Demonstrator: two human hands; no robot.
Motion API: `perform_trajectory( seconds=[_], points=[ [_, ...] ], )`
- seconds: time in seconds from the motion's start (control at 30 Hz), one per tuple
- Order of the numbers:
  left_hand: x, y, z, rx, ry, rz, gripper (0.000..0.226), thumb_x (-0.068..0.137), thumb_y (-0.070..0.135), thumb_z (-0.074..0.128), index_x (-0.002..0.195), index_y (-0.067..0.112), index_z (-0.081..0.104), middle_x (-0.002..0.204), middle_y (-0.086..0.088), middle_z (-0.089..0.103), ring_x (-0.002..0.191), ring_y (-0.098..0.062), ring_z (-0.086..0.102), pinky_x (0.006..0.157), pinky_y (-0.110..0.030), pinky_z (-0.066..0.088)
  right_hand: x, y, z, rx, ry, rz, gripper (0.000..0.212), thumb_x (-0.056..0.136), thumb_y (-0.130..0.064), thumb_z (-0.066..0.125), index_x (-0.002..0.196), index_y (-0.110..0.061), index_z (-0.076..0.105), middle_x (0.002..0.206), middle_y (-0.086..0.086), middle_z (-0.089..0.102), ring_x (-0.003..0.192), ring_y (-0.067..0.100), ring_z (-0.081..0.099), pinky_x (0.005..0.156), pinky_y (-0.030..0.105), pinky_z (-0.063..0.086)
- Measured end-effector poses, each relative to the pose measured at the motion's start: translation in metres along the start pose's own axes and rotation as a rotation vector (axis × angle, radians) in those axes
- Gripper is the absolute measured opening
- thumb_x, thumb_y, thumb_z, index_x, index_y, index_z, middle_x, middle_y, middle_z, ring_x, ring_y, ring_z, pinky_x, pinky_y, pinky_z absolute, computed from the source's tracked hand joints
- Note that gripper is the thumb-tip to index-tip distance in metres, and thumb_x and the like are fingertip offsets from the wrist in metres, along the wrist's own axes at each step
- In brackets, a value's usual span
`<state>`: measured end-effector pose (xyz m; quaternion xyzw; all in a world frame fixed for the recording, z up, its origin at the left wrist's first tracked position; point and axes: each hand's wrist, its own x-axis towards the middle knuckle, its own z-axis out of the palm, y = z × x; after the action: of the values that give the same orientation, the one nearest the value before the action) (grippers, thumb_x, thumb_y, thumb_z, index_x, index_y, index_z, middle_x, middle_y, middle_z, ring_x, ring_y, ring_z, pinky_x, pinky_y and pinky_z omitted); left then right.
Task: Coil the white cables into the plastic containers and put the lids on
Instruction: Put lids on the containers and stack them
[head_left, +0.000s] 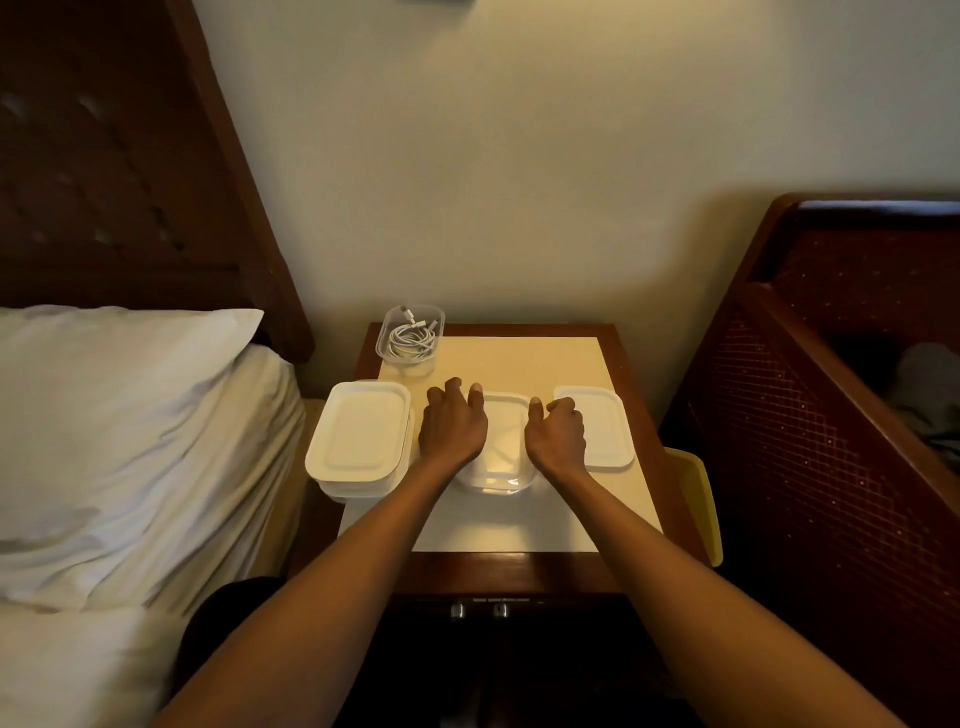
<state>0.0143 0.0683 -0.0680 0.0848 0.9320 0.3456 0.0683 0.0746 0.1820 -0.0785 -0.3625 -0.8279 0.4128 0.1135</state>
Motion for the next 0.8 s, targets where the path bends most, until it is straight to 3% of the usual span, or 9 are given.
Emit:
perform_trajectory(
  seconds=[0.3,0.43,0.8],
  points=[
    [0.024,-0.016,0.025,-0.153,-0.025,-0.124,0.053,0.107,0.043,0.026,0.138,0.006,0.047,0.143,-0.016,0.052,0.128,-0.035,0.05,0.106,-0.042,0.039,0.017,0.0,0.031,0.003,0.049,-0.013,0.043,0.104,-0.04,0.03,0.119,-0.007,0.054,0.119,0.014,0.061,0.109,0.032,0.058,0.091,0.038,0.044],
    [0.027,-0.022,0.027,-0.198,0.009,-0.105,0.051,0.106,0.046,0.03,0.128,0.007,0.054,0.131,-0.015,0.061,0.117,-0.035,0.057,0.096,-0.041,0.045,0.022,0.005,0.035,0.069,0.051,-0.014,0.038,0.103,-0.041,0.036,0.109,-0.009,0.054,0.113,0.012,0.063,0.1,0.029,0.059,0.084,0.035,0.043],
    [0.025,-0.022,0.023,-0.188,0.02,-0.068,0.043,0.104,0.045,0.037,0.111,0.009,0.058,0.117,-0.012,0.067,0.1,-0.03,0.062,0.083,-0.036,0.047,0.022,0.004,0.036,0.123,0.061,0.068,0.034,0.101,-0.04,0.044,0.108,-0.01,0.056,0.112,0.011,0.065,0.1,0.027,0.061,0.082,0.033,0.043]
  ],
)
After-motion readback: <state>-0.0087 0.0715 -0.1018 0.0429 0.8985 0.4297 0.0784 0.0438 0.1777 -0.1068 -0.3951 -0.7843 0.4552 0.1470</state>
